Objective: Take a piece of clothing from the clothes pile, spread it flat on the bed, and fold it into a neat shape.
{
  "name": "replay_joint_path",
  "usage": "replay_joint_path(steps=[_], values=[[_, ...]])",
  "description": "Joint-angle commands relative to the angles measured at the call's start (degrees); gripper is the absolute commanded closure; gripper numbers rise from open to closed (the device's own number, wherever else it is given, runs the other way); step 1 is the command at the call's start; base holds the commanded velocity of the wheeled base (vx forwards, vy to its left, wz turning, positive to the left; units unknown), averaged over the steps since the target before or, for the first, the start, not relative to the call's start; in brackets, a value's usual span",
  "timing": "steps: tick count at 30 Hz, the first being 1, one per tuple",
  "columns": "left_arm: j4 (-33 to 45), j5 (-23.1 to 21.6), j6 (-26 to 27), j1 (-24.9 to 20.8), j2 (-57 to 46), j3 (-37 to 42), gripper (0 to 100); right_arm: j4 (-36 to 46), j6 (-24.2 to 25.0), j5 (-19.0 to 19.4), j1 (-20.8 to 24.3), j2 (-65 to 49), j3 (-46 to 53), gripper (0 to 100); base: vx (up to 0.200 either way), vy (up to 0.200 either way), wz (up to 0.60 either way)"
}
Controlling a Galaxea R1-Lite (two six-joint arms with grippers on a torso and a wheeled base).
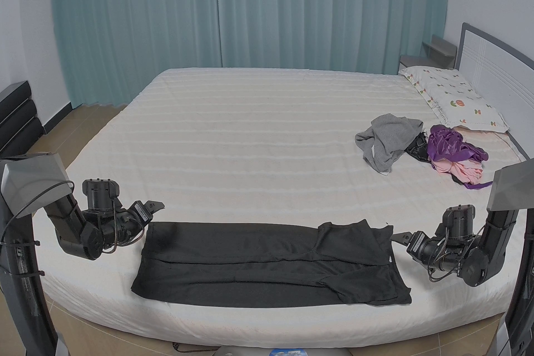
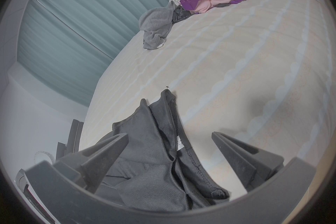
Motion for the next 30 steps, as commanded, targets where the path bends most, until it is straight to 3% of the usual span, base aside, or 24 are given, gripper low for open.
replay_joint_path(steps=[1,25,26,30], values=[[1.30,-0.26,1.96,0.71,5.19,-5.16,0,0.07,-0.01,0.06,0.27,0.64,-0.01,0,0.000,0.000,0.00],[1.38,-0.09,2.04,0.53,8.97,-9.81,0,0.07,-0.01,0.06,0.71,1.08,-0.19,0,0.000,0.000,0.00],[1.47,0.00,2.13,0.53,8.97,-9.81,100,-0.02,-0.01,0.06,0.71,1.16,-0.19,0,0.000,0.000,0.00],[1.38,0.35,2.92,0.44,9.41,-9.90,100,-0.02,-0.01,0.06,1.06,1.25,-0.19,0,0.000,0.000,0.00]])
